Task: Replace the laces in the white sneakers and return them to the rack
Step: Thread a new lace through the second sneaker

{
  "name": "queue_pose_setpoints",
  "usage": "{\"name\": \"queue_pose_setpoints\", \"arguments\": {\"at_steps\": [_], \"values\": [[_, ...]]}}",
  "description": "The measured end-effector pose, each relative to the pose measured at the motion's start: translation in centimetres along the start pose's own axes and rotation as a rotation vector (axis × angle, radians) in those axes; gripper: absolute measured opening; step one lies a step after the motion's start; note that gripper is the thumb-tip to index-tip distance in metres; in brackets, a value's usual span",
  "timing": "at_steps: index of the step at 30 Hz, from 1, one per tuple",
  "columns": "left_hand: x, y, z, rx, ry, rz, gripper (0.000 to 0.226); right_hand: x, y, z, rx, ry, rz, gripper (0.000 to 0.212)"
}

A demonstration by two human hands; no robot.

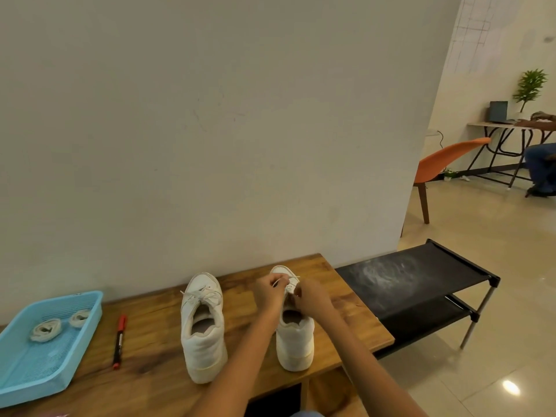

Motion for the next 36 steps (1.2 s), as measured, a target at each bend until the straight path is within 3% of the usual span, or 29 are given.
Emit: {"name": "queue_pose_setpoints", "arguments": {"at_steps": [3,8,10,21,36], "values": [[0.7,-1.2,1.4,-0.015,-0.022,-0.077,0.008,0.9,-1.4,0.2,-0.015,0.066,-0.140,0.023],[1.6,-1.8,2.1,-0.064,-0.060,-0.161,0.018,1.4,-2.8,-1.8,-0.635,0.012,-0.338,0.016],[1.4,-1.6,2.5,-0.066,-0.028,-0.186,0.018,1.2,-3.3,-2.1,-0.777,-0.005,-0.378,0.030],[1.2,-1.6,2.3,-0.182,-0.165,-0.152,0.016,0.7,-3.9,-2.3,-0.915,-0.069,-0.359,0.033],[0.9,-2.6,1.5,-0.721,-0.154,-0.108,0.023,0.3,-4.8,-2.6,-0.876,-0.060,-0.296,0.025]]}}
Point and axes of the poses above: each hand's wrist, its own x-axis away from the middle knuckle, its own y-axis out of the back of the hand, z = x × y, the point moved 3 cm from there along -x, towards the middle knuckle, and after that the axes turned 3 degrees about -z, right-handed, at the moved point
